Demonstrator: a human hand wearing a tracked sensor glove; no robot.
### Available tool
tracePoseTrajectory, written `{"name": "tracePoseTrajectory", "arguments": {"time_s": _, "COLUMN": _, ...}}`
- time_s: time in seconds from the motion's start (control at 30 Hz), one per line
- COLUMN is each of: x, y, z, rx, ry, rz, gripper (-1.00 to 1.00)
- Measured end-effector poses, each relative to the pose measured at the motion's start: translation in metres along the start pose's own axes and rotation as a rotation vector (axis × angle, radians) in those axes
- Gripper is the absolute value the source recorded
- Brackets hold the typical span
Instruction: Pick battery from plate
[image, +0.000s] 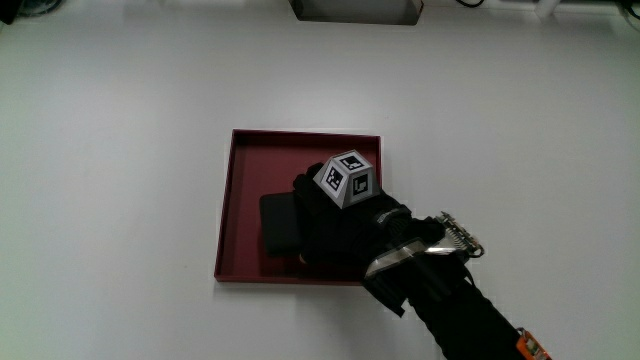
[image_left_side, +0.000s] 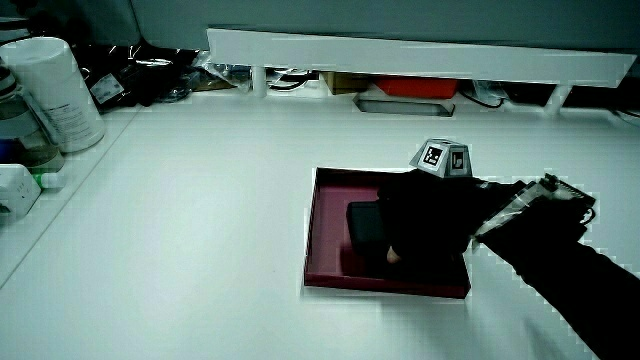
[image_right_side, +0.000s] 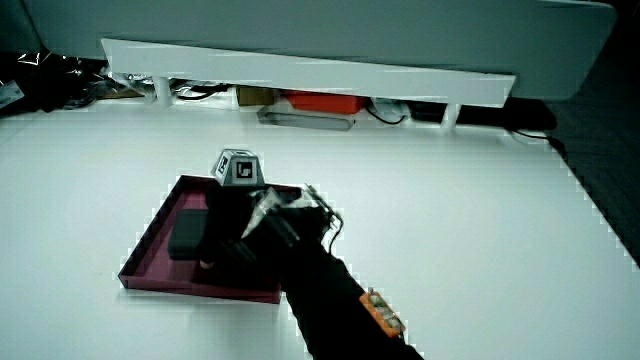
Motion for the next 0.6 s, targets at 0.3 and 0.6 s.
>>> {"name": "tracePoseTrajectory", "arguments": {"time_s": 0.3, "x": 0.014, "y": -0.038, "z": 0.037, "rx": 0.074, "ry": 0.035, "rz": 0.007, "gripper": 1.00}}
{"name": "tracePoseTrajectory", "arguments": {"time_s": 0.6, "x": 0.041, "y": -0.067, "z": 0.053, "rx": 0.112, "ry": 0.020, "rz": -0.076, "gripper": 1.00}}
